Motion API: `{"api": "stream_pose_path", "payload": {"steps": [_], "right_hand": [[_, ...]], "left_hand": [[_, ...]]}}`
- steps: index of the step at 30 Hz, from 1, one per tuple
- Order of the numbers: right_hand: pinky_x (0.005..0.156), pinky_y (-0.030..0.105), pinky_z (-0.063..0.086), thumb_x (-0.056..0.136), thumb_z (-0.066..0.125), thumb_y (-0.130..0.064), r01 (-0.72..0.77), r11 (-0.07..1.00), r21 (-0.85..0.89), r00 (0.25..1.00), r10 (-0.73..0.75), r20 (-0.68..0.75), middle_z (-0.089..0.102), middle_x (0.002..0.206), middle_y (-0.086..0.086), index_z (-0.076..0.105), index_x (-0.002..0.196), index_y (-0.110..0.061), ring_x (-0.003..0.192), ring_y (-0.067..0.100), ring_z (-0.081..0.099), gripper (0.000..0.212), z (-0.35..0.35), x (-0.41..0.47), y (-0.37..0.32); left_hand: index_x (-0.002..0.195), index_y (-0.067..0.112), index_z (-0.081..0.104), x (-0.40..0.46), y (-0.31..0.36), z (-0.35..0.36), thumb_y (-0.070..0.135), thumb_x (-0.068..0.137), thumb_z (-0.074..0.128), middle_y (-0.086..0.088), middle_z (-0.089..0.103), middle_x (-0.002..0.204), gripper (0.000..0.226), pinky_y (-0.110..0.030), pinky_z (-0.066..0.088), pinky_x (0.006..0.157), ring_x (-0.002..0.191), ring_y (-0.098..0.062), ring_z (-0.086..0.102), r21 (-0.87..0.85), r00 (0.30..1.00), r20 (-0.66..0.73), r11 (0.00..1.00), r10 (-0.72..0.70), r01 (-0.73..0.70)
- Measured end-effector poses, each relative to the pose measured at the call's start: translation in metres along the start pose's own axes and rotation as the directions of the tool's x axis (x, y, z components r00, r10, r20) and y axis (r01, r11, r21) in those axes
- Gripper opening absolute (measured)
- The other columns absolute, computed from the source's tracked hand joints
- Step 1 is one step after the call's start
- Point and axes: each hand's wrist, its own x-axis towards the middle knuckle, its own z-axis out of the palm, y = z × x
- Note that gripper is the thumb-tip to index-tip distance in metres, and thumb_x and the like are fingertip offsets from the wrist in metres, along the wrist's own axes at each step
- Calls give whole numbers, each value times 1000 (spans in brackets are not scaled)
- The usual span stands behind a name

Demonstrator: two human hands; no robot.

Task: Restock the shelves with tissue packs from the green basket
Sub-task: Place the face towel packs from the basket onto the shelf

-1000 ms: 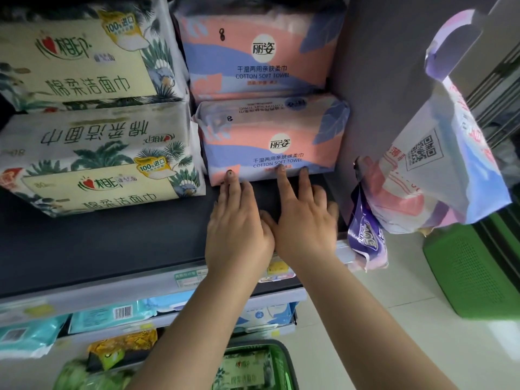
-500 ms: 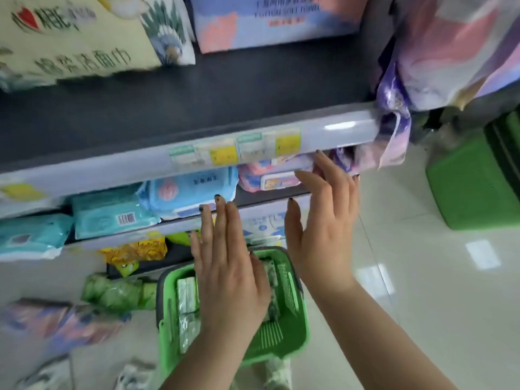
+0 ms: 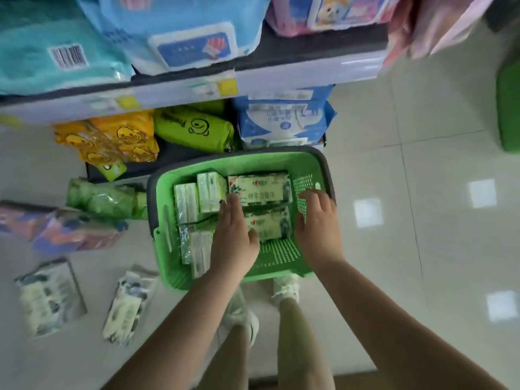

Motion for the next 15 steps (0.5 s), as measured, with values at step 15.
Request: {"api": "stream_pose_path", "payload": {"steps": [15], "right_hand": [[97,35,46,87,57,-6,-348,935,-70,855,347,386,42,130,9,37,133,-16,111,22,49,51,139,28,87]], "left_hand": [[140,19,26,94,-79,150,-2,83,49,-8,48,131,65,-21,51,60,93,-17,57,-216,880,382,899,-281,380]]}}
